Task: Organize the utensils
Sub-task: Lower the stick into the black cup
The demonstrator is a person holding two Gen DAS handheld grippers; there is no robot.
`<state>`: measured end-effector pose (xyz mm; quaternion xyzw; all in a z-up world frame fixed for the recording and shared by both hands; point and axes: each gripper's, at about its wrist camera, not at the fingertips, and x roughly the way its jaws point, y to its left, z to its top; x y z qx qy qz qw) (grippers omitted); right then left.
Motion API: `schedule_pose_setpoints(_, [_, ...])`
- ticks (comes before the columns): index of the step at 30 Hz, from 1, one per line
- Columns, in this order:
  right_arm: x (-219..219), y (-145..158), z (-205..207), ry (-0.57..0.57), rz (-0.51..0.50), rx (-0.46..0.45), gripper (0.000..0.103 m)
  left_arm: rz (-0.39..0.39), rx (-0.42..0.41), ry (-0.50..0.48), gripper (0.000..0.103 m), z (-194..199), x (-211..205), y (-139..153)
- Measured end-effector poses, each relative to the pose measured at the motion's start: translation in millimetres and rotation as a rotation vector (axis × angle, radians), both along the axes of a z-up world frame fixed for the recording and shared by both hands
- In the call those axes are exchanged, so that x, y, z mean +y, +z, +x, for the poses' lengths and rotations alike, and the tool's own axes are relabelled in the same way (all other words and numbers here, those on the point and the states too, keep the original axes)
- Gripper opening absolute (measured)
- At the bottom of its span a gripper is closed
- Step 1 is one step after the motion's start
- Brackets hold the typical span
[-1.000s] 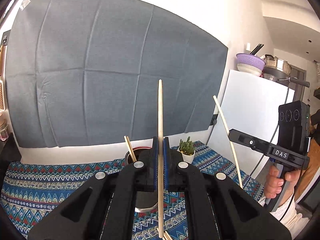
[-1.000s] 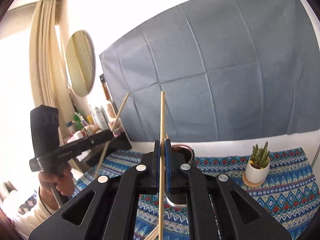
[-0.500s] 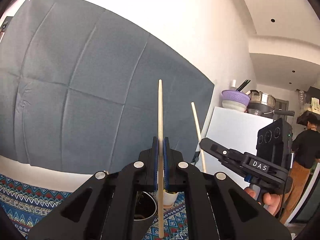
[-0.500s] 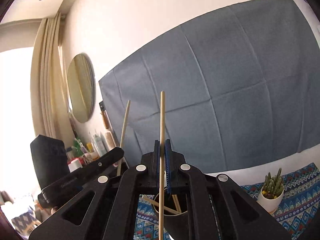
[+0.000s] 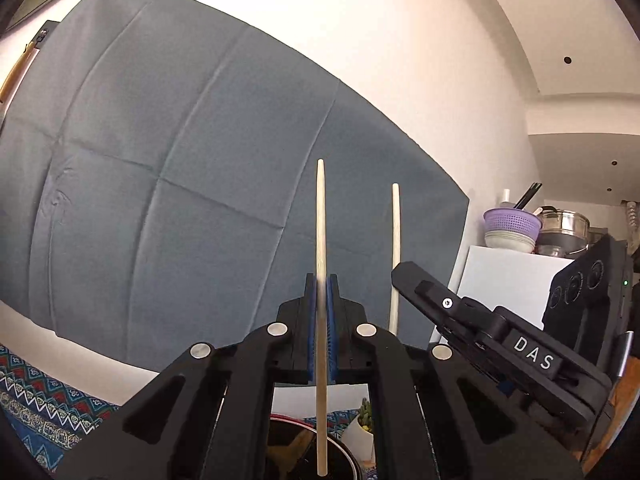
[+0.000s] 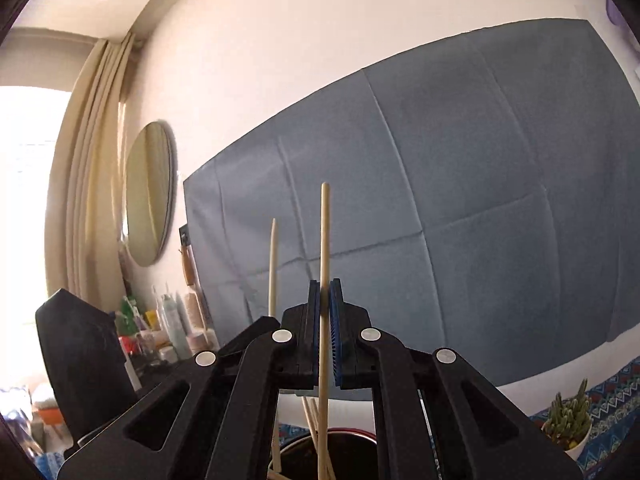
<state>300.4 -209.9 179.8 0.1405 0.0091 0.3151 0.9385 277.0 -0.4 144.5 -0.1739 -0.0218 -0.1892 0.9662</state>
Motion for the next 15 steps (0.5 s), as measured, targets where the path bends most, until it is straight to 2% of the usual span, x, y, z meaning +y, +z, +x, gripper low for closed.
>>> schedule_pose_setpoints(3, [8, -6, 0, -0.018, -0.025, -0.006, 0.005, 0.015, 0.026, 0.037, 0.005, 5, -4, -8])
schedule_pose_setpoints(6, [14, -15, 1, -0.029, -0.044, 0.001, 0.005, -0.010, 0.052, 0.057, 0.005, 8, -3, -15])
schedule_pose_setpoints(15, [19, -41, 13, -0.061, -0.041, 0.098, 0.005, 0.052, 0.162, 0.176, 0.005, 18, -6, -39])
